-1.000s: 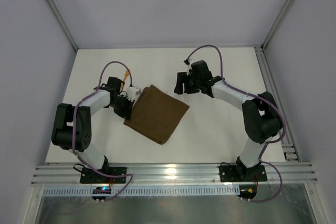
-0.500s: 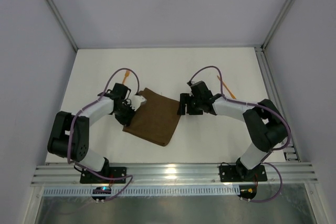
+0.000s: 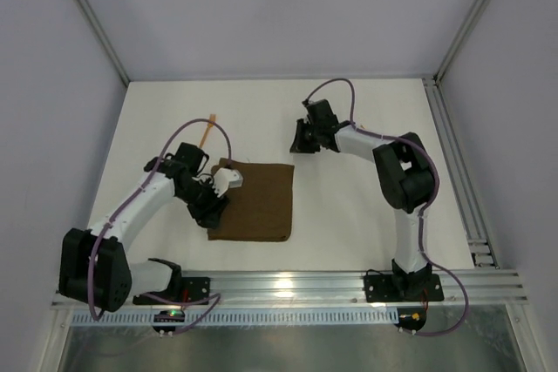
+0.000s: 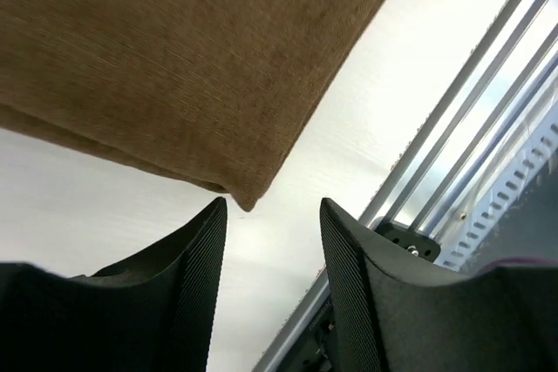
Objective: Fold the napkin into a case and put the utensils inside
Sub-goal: Rotate the lower triangle-folded napkin at the center of the board, then smooth out the lower triangle-folded napkin at the center of the board.
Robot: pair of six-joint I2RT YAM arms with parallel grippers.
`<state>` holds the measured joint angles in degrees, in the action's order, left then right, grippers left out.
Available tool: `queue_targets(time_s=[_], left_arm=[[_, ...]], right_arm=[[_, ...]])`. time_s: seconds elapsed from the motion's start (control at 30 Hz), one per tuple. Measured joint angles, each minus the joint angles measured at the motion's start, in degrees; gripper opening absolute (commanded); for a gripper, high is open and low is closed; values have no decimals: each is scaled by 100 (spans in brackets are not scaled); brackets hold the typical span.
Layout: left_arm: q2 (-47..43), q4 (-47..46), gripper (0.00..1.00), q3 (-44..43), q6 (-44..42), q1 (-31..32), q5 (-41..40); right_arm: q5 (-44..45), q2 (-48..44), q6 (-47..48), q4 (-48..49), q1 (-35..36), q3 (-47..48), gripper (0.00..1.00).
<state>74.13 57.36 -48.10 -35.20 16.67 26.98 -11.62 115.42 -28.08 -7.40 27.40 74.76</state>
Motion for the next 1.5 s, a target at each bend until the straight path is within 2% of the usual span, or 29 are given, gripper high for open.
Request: queue_targets(time_s=[0.1, 0.2, 0.3, 0.43, 0.53, 0.63, 0.73, 0.8, 0.87, 1.0, 1.27, 1.37, 1.5], left_arm=[[-317, -46, 53, -356, 262, -114, 0], [-271, -562, 47, -595, 931, -514, -306], [166, -1200, 43, -789, 1637, -1121, -605], [1174, -1749, 44, -1228, 2275, -1779, -671], [1764, -2033, 44, -1449, 2581, -1908, -649], [2212, -2151, 44, -1646, 2763, -1891, -555], [2608, -2299, 44, -1808, 2885, -1888, -389], [2767, -2409, 45, -1827, 2929, -1891, -216], [2852, -2455, 44, -1827, 2977, -1882, -79], [3051, -2487, 42, -1941, 3029, -1875, 122], [3394, -2629, 33, -1993, 3088, -1856, 389], [3427, -2656, 28, -1993, 3115, -1847, 437], [3469, -2680, 17, -1993, 3152, -1821, 472]], right_arm=[[-111, 538, 278, -267, -142, 1038, 58], [-105, 654, 608, -426, -168, 1484, 66], [-22, 227, 870, -382, -118, 1054, 66], [271, -1366, 1408, -35, 350, -710, 65], [385, -2470, 2009, 387, 1390, -1676, 64], [385, -2798, 2481, 669, 2531, -1982, 63], [417, -2586, 2780, 859, 3355, -1963, 60], [487, -2247, 2885, 929, 3661, -1792, 51], [531, -1810, 2872, 1141, 3838, -1523, 48], [761, -1054, 2682, 1641, 4015, -1023, 48], [1095, 133, 2439, 1755, 4225, 4, 49], [1191, 372, 2441, 1615, 4271, 199, 50], [1427, 518, 2444, 1440, 4297, 291, 49]])
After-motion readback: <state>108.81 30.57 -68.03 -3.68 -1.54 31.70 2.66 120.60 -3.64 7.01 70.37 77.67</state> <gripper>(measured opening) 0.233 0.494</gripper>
